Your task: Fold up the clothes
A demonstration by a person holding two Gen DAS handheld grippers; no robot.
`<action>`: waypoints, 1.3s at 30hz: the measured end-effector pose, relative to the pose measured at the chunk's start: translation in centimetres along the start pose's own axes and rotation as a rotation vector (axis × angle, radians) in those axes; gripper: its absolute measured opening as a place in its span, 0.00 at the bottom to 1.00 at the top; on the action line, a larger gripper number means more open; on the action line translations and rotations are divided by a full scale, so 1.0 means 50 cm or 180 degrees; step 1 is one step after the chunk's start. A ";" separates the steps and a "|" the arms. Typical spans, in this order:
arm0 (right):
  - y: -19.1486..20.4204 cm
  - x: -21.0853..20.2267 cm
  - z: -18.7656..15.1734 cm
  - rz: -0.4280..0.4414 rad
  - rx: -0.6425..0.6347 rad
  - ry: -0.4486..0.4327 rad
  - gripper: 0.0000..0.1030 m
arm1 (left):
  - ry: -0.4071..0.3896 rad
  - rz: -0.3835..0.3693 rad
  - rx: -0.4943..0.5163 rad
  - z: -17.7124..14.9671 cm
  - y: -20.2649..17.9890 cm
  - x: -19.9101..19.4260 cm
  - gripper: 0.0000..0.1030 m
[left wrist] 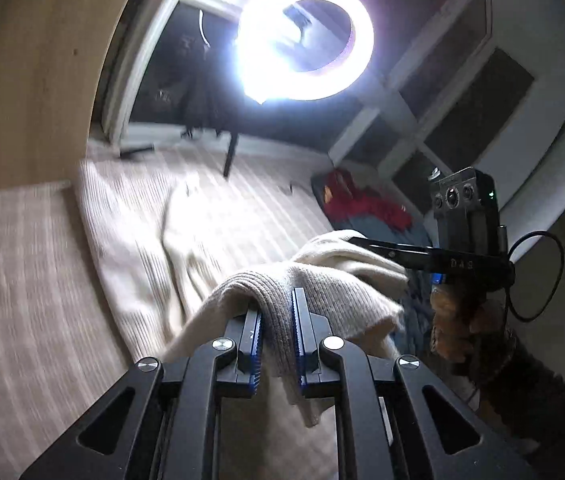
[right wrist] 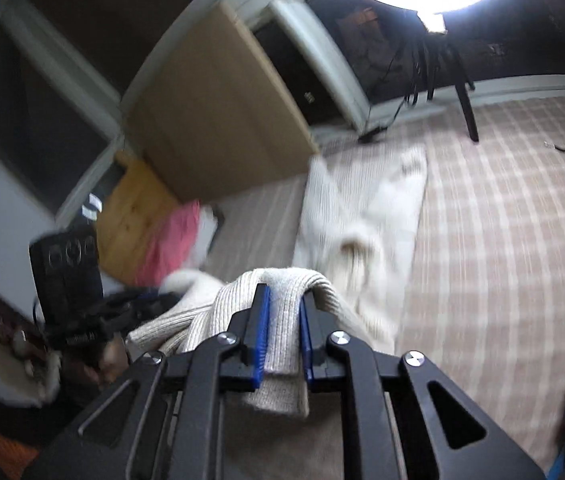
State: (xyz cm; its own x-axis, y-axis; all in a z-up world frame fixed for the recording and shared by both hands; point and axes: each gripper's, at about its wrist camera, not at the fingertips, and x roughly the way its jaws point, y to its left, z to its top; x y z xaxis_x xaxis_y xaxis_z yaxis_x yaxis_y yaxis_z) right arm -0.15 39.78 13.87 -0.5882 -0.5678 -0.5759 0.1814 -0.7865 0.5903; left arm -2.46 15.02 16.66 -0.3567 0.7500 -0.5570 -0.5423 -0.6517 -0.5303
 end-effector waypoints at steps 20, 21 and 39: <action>-0.300 0.368 0.204 -0.0560 0.0885 0.0557 0.14 | 0.0629 0.0298 -0.0900 0.146 0.385 0.281 0.14; -0.314 0.376 0.204 -0.0528 0.0969 0.0602 0.14 | 0.0675 0.0281 -0.1029 0.144 0.401 0.292 0.16; -0.255 0.319 0.222 -0.0940 -0.0267 0.0476 0.42 | 0.0373 0.0570 -0.0584 0.172 0.385 0.232 0.51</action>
State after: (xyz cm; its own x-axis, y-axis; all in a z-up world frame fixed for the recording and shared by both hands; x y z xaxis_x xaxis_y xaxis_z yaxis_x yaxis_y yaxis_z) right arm -20.59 43.43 3.41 -0.5040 -0.3370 -0.7952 0.0884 -0.9360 0.3407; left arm -23.55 12.14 5.50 -0.3383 0.6099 -0.7166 -0.3281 -0.7902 -0.5176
